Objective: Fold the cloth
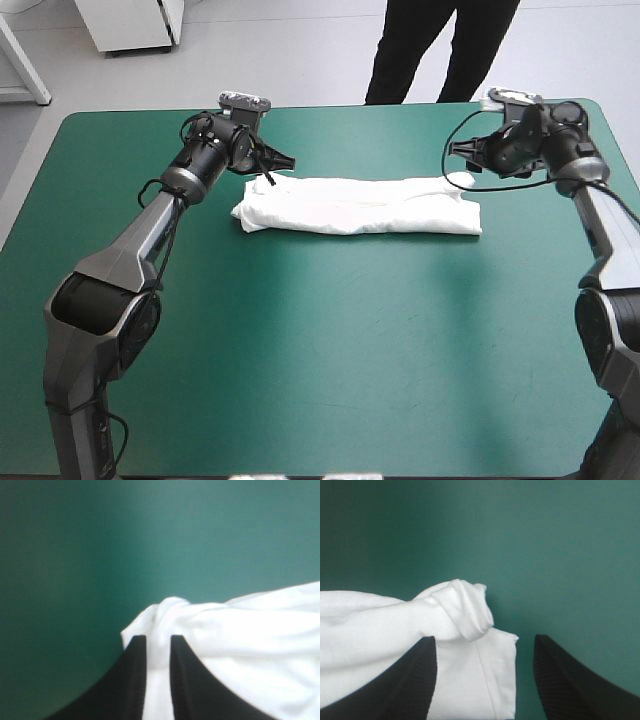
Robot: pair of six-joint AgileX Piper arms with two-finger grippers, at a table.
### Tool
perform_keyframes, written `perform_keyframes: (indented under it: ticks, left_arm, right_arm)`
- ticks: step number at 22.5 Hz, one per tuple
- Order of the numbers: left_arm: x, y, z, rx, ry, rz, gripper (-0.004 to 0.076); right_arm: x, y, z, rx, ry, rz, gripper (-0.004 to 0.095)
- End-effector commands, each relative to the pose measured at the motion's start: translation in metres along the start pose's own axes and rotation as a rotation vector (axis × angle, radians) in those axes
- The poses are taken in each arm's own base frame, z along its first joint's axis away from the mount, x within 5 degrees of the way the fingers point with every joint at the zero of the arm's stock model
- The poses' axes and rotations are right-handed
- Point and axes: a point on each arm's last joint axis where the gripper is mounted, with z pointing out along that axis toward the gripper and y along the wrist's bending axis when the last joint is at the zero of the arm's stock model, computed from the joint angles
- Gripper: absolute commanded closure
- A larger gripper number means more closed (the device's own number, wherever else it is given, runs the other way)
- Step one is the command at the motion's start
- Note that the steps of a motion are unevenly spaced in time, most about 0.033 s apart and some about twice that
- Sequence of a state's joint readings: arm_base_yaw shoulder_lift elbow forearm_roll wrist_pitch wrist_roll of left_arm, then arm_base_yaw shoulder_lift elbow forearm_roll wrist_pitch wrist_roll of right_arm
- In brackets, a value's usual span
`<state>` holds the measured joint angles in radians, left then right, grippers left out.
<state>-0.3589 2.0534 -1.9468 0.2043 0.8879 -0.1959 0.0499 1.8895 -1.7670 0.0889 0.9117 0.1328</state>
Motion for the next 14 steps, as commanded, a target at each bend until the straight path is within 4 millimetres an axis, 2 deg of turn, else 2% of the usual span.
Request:
perform_keyframes:
  ticks: [1,3,7,11,14]
  left_arm:
    - [-0.028,-0.021,-0.063,0.112,-0.235,0.043,0.0718]
    - [-0.028,-0.045,-0.069,0.202,-0.266,0.067,0.0722]
    - [-0.016,-0.091,-0.052,0.334,-0.217,0.121,0.0722]
    - [-0.01,-0.116,-0.026,0.363,-0.238,0.134,0.0722]
    - [-0.004,-0.124,-0.009,0.378,-0.216,0.125,0.0722]
  right_arm:
    - [-0.015,-0.014,-0.058,-0.024,-0.13,0.05,0.0375]
    - [-0.015,-0.022,-0.068,-0.015,-0.126,0.065,0.0387]
    - [-0.014,-0.025,-0.079,-0.019,-0.126,0.05,0.0426]
    - [-0.013,-0.02,-0.079,-0.082,-0.118,0.051,0.0426]
    - [-0.013,-0.019,-0.079,-0.086,-0.12,0.05,0.0426]
